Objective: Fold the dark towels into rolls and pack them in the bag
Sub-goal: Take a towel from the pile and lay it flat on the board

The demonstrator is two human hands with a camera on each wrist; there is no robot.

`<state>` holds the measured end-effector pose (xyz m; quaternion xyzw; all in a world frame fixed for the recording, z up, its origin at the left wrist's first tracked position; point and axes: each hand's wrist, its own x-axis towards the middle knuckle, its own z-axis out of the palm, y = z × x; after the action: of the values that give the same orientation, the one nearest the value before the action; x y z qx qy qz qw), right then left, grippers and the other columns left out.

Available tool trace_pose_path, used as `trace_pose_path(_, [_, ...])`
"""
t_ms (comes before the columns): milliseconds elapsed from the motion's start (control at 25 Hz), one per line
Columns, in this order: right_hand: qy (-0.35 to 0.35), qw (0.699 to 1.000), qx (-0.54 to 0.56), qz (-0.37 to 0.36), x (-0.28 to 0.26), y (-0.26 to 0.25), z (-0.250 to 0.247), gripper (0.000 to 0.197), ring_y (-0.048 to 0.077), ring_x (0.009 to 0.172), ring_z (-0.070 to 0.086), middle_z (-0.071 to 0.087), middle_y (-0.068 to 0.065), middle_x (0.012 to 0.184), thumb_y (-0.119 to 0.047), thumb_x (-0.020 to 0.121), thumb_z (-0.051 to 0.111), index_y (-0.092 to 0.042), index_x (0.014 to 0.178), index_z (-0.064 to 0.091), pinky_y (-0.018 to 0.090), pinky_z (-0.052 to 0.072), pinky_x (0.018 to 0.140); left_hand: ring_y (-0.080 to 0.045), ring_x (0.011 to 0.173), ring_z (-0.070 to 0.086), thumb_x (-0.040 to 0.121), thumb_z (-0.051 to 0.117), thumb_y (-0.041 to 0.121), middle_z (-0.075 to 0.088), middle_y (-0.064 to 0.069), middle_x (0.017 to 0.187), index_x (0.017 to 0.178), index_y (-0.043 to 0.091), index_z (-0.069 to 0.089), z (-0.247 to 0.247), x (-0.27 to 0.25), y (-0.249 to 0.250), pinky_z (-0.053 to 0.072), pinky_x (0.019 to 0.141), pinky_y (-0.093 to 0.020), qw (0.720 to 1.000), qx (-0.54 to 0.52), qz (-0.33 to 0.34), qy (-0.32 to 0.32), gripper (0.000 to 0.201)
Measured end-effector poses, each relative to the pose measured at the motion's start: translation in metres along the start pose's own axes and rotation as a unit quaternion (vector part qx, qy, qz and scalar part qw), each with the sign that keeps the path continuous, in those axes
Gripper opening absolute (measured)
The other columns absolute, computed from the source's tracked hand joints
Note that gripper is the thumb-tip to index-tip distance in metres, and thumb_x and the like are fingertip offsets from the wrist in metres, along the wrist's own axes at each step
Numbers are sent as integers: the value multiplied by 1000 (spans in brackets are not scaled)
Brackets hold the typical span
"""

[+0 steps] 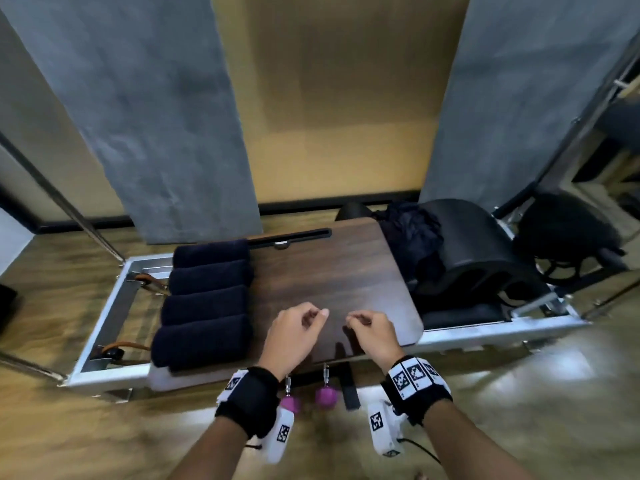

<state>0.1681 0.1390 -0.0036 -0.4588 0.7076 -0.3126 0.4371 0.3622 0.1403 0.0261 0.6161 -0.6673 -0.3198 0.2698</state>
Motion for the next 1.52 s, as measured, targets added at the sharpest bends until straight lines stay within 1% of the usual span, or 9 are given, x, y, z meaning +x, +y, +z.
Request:
trace_pose_path(80, [-9, 1000, 7, 0, 10, 22, -51, 13, 13, 91, 69, 77, -1, 94, -25, 95, 72, -17, 102, 80, 24, 52, 89, -14, 73, 69, 96, 57, 61, 71, 9, 70, 80, 28, 68, 44, 16, 33, 58, 77, -40, 1000, 6, 5, -13, 38])
trace_pose_path(280, [-31, 996, 79, 28, 28, 72, -169, 14, 14, 65, 64, 72, 8, 82, -13, 102, 62, -6, 103, 75, 13, 45, 48, -18, 67, 69, 95, 57, 58, 70, 6, 67, 80, 27, 69, 147, 50, 111, 60, 69, -43, 998, -24, 13, -61, 36])
trace_pose_path(480, [-16, 992, 106, 70, 49, 104, -260, 14, 18, 67, 68, 78, 12, 91, -22, 103, 62, -14, 99, 74, 26, 44, 58, -12, 60, 68, 101, 61, 42, 72, 10, 69, 76, 27, 68, 220, 81, 173, 60, 68, -43, 995, -50, 1, -83, 31])
trace_pose_path(600, [-19, 990, 112, 79, 76, 109, -285, 15, 17, 64, 69, 78, 12, 90, -23, 103, 63, -14, 100, 74, 26, 42, 56, -14, 61, 68, 101, 60, 41, 72, 6, 70, 78, 24, 69, 247, 107, 191, 60, 70, -44, 994, -67, -4, -82, 30])
trace_pose_path(800, [-32, 989, 112, 87, 152, 109, -315, 16, 19, 70, 68, 74, 9, 84, -23, 104, 61, -12, 104, 73, 29, 48, 58, -25, 80, 72, 101, 66, 32, 74, -2, 78, 85, 15, 74, 297, 192, 202, 60, 79, -42, 993, -76, -52, -69, 24])
trace_pose_path(960, [-39, 991, 85, 99, 236, 106, -332, 17, 21, 68, 66, 73, 10, 84, -21, 105, 60, -10, 105, 73, 24, 45, 52, -25, 107, 70, 101, 66, 32, 75, -6, 108, 99, 9, 78, 330, 280, 191, 54, 96, -37, 987, -20, -133, -89, 26])
trace_pose_path(1240, [-96, 983, 41, 150, 366, 88, -327, 15, 21, 68, 69, 75, 10, 86, -24, 104, 59, -20, 100, 72, 27, 51, 58, -29, 139, 49, 106, 60, 26, 38, -7, 158, 132, 0, 63, 364, 380, 153, 38, 116, -35, 957, 48, -247, -146, 37])
trace_pose_path(1360, [-117, 980, 21, 163, 400, 82, -321, 15, 19, 67, 67, 75, 8, 85, -22, 105, 57, -20, 100, 72, 28, 52, 59, -31, 138, 47, 104, 62, 23, 47, -11, 150, 132, 4, 63, 371, 395, 144, 40, 115, -39, 946, 92, -265, -160, 34])
trace_pose_path(1520, [-128, 976, 3, 174, 418, 74, -318, 16, 19, 66, 67, 76, 10, 89, -21, 104, 57, -16, 104, 72, 31, 53, 63, -33, 120, 62, 97, 69, 18, 64, -12, 128, 126, 11, 54, 362, 403, 149, 52, 99, -42, 946, 64, -289, -133, 34])
